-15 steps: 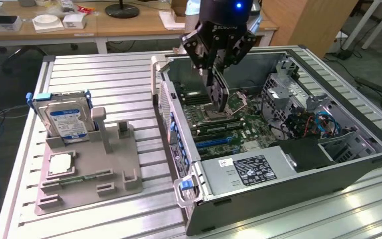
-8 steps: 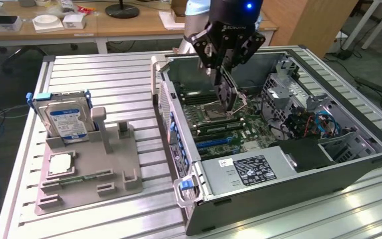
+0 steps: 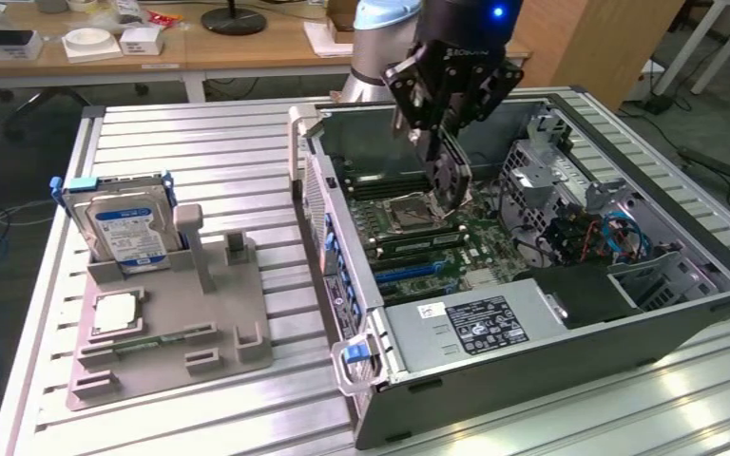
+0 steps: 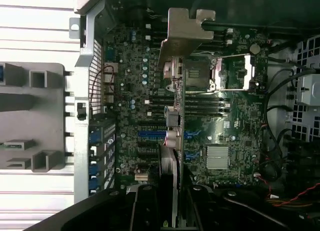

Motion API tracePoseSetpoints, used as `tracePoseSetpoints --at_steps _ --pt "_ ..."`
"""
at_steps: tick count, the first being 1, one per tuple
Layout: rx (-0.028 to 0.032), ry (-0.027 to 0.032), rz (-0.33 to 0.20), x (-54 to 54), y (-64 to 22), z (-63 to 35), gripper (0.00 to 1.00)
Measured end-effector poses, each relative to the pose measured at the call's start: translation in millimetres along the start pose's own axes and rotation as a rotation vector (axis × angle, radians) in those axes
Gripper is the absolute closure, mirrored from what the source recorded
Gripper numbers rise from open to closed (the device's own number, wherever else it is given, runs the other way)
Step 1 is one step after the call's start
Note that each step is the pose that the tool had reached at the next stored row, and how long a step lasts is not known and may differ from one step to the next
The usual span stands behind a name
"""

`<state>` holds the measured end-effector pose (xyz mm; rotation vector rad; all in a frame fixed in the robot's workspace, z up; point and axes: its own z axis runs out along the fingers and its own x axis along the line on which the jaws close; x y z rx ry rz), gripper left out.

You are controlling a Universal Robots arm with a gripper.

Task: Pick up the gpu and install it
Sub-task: 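Pick up the gpu and move the gpu toward the slot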

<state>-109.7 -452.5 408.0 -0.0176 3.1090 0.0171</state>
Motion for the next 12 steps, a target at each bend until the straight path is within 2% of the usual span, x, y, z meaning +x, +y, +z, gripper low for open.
tracePoseSetpoints --at_steps 12 --pt "-0.0001 -0.0001 -0.002 -25.9 -0.3 0.9 0.73"
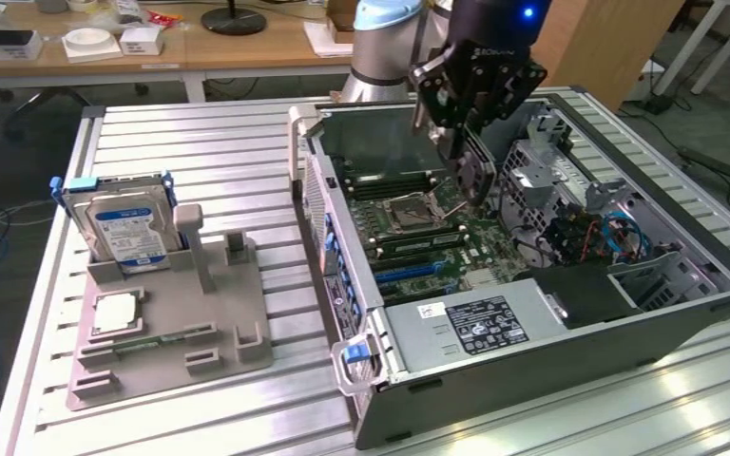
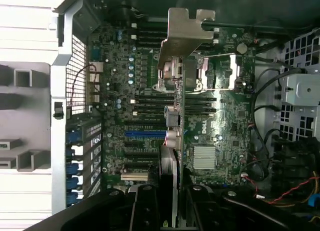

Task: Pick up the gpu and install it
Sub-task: 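Pick up the gpu and move the gpu toward the slot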

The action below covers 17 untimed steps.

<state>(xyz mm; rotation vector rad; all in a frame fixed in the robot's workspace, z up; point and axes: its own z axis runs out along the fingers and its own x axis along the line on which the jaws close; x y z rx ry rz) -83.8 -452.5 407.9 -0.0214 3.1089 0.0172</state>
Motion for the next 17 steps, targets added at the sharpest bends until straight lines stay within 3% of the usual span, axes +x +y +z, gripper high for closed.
tracePoseSetpoints --at_steps 7,17 --pt "0.0001 0.0000 0.000 -13.6 -0.2 0.4 0.73" --pt "0.0000 0.0001 0.000 -43.1 -0.6 1.6 0.73"
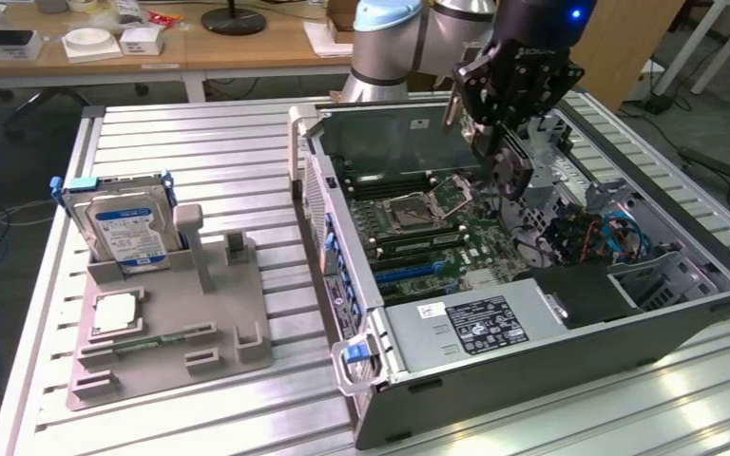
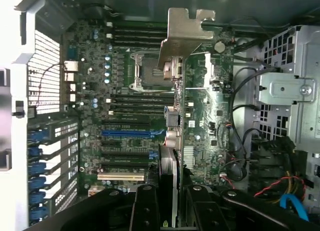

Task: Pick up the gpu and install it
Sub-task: 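Pick up the gpu and move the gpu toward the slot, then insert the gpu into the slot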

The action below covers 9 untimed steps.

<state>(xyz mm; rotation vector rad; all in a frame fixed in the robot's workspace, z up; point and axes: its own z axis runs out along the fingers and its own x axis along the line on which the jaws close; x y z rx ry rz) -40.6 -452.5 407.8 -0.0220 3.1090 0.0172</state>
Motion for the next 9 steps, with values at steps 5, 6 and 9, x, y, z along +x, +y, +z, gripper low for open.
tracePoseSetpoints --at_steps 5,6,9 --pt "0.0001 0.0000 0.000 -3.1 0.0 0.1 0.73" --pt "0.0001 0.0000 0.000 -3.1 0.0 0.1 0.73" --pt "0.0000 0.0000 0.000 -3.1 0.0 0.1 0.73"
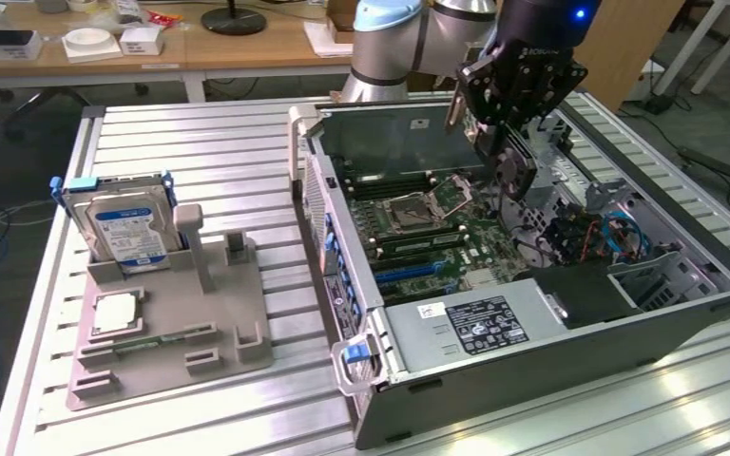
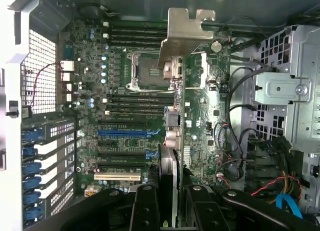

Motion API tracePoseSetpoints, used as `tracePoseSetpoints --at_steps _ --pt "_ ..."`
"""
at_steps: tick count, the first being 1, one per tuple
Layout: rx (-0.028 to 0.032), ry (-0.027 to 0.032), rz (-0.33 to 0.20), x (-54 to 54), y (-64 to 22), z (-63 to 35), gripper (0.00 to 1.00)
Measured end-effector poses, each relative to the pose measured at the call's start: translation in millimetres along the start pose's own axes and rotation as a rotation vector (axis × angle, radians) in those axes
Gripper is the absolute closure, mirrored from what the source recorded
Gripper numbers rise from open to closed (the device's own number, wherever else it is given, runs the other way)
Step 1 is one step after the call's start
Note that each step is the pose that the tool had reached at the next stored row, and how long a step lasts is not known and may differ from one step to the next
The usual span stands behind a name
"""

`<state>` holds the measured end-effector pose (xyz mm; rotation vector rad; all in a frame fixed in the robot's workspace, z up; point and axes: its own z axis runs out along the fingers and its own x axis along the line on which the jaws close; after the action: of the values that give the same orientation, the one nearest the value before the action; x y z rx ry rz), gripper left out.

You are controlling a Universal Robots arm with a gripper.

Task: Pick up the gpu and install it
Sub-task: 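Insert the gpu into the slot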

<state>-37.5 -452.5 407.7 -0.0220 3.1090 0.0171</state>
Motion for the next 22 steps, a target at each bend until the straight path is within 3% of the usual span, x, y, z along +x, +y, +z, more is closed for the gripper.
tracePoseSetpoints --at_steps 4,22 --pt "-0.0007 0.0002 -0.020 0.0 0.0 0.0 0.73" --pt "-0.0081 0.0027 -0.248 -0.1 0.0 0.2 0.73"
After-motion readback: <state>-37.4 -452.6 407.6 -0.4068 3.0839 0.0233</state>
